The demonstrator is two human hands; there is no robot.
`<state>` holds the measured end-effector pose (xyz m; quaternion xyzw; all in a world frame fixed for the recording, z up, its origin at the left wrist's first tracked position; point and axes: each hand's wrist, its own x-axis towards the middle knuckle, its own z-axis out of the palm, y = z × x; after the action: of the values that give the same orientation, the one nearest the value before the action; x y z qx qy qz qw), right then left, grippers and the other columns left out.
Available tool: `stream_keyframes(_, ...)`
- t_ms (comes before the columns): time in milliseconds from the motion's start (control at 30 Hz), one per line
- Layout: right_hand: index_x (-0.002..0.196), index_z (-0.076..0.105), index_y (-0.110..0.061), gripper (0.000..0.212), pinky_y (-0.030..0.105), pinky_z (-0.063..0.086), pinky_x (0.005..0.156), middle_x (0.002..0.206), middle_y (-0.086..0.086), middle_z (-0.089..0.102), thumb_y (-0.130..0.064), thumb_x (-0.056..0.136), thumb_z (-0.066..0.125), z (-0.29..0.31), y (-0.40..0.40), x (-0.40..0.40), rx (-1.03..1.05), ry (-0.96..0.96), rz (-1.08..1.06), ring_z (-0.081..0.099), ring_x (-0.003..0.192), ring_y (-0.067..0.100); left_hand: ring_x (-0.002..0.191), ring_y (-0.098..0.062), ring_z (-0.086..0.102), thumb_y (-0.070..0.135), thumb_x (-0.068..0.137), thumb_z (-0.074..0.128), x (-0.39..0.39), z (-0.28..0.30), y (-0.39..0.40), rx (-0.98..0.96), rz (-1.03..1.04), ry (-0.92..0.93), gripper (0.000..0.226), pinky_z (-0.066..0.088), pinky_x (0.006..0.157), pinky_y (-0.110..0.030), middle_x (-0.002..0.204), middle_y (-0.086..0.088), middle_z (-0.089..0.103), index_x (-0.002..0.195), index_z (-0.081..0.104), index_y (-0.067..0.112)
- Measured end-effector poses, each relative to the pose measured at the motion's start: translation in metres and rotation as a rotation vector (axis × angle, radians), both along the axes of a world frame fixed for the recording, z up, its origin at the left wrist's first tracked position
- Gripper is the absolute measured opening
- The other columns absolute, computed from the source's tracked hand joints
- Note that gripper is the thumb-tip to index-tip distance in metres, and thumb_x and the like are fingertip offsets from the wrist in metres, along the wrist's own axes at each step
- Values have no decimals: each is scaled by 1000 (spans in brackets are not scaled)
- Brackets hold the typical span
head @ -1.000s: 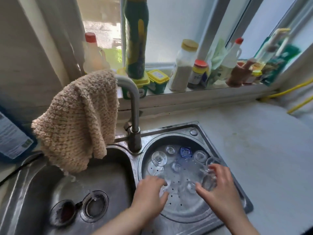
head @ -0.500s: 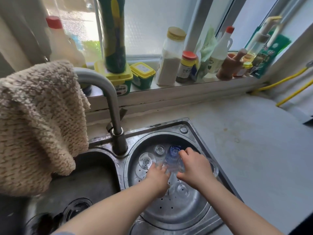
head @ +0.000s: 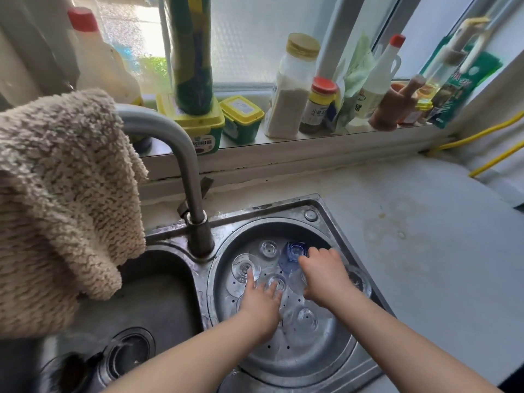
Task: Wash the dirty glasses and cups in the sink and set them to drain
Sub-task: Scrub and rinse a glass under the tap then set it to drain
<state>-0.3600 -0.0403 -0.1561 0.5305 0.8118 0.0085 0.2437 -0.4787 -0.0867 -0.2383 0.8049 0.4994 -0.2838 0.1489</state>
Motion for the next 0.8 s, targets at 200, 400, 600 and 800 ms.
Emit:
stream_keyframes(200, 121, 49, -11, 40, 36, 32, 99, 123, 12, 50, -15, 84, 62, -21, 3, -8, -51, -106, 87, 48, 114, 28, 148, -29, -2, 39, 103, 31, -4, -2, -7, 8, 40, -41, 63, -15, 109, -62, 162, -7, -3, 154, 2, 16)
stream_keyframes(400, 130, 45, -9, 46, 36, 32, 103, 132, 14, 47, -13, 86, 60, -41, 10, -9, -101, -167, 144, 46, 123, 29, 148, -32, 1, 41, 104, 26, -6, 3, -4, -17, 81, -80, 60, -7, 113, -58, 162, -3, -2, 154, 2, 18)
stream_keyframes(600, 134, 41, -11, 46, 38, 35, 102, 136, 13, 44, -12, 89, 55, -50, 14, -6, -115, -128, 100, 44, 125, 29, 148, -30, -2, 38, 104, 28, -7, 1, -5, -9, 78, -77, 60, -9, 114, -56, 162, -2, -4, 154, 0, 19)
stream_keyframes(800, 134, 40, -11, 52, 39, 38, 100, 138, 11, 39, -14, 86, 60, -43, 7, -6, -38, -6, 96, 37, 130, 28, 148, -26, -6, 40, 102, 31, -16, 7, -16, 137, 75, -189, 64, -14, 112, -56, 162, -5, -1, 153, 3, 14)
